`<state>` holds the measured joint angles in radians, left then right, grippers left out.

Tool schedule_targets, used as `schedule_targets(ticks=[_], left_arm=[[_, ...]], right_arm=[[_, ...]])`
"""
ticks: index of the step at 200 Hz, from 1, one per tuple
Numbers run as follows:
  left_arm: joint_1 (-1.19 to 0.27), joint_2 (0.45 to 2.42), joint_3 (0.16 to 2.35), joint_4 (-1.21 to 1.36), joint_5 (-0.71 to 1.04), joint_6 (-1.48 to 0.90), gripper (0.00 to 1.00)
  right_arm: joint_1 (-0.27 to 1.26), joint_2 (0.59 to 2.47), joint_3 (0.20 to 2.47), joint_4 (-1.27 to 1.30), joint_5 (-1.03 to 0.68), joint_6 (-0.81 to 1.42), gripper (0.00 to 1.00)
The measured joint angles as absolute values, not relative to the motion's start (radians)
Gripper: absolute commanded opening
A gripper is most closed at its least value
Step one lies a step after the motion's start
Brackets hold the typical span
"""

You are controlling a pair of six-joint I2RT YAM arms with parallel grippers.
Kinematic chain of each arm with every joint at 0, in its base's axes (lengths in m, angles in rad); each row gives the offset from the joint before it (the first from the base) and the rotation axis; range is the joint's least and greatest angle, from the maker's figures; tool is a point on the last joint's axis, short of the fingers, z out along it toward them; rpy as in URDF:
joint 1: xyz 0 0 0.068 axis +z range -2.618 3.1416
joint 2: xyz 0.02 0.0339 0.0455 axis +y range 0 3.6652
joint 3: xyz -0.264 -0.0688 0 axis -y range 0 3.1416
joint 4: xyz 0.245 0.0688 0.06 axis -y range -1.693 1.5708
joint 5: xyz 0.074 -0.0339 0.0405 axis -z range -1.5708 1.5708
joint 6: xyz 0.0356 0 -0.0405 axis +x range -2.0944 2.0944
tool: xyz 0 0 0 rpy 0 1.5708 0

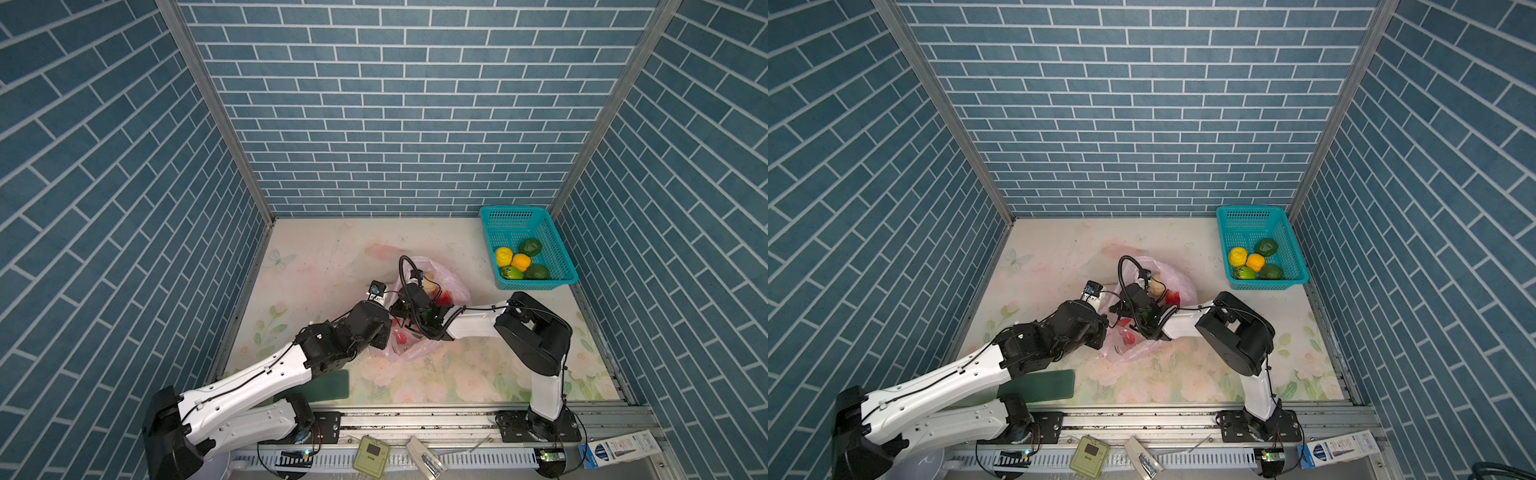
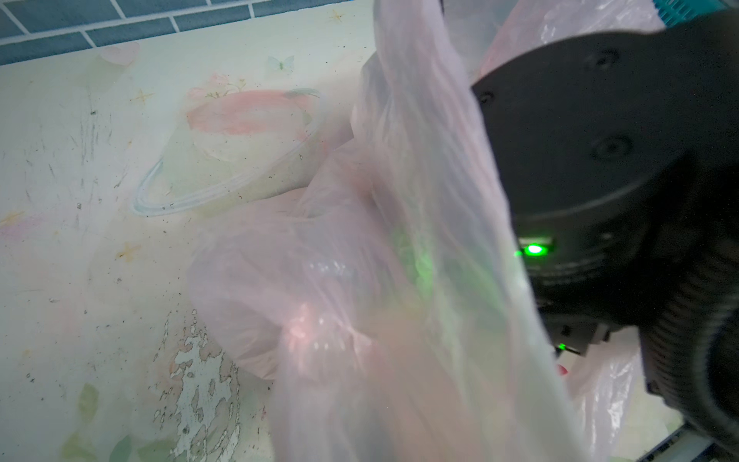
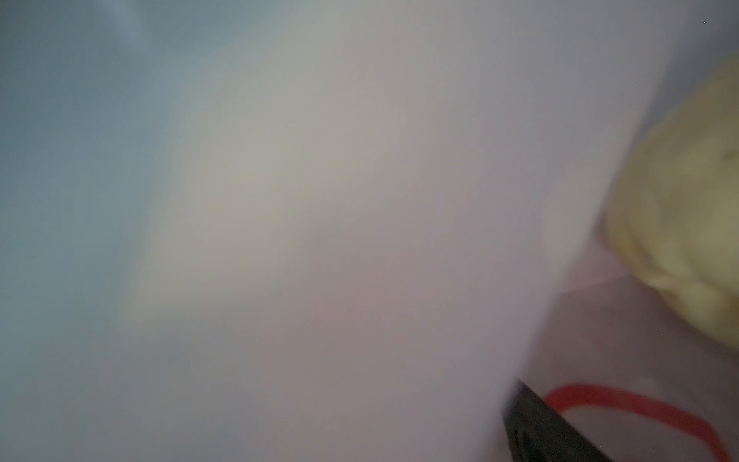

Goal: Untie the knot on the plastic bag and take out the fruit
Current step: 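Lower the right gripper onto the orange fruit and close it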

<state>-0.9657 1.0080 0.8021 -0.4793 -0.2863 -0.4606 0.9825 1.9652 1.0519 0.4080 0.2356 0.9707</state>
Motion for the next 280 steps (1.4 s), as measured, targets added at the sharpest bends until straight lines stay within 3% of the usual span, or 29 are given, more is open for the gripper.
schedule_targets(ticks=[48,65,120,220,280], left_arm=[[-0.964,1.017,0.802,-0.461,-0.245,-0.459,0.00],[-0.964,1.018,0.802,-0.458,-0.236,-0.459,0.00],[-0.962,1.016,0.802,-0.458,-0.223,-0.460,0.00],[-0.962,1.007,0.801,-0.428,-0.227,-0.459,0.00],[-0.962,1.021,0.800,-0.356,-0.224,-0.458,0.00]], right_arm=[[0.981,2.057,1.156,0.427,0.265,0.973,0.86],[0.979,2.092,1.186,0.424,0.275,0.976,0.74],[0.968,2.109,1.180,0.422,0.299,1.000,0.50],[0.968,1.804,0.930,0.413,0.212,0.997,0.47],[0.979,1.608,0.899,0.234,0.130,0.926,0.47]])
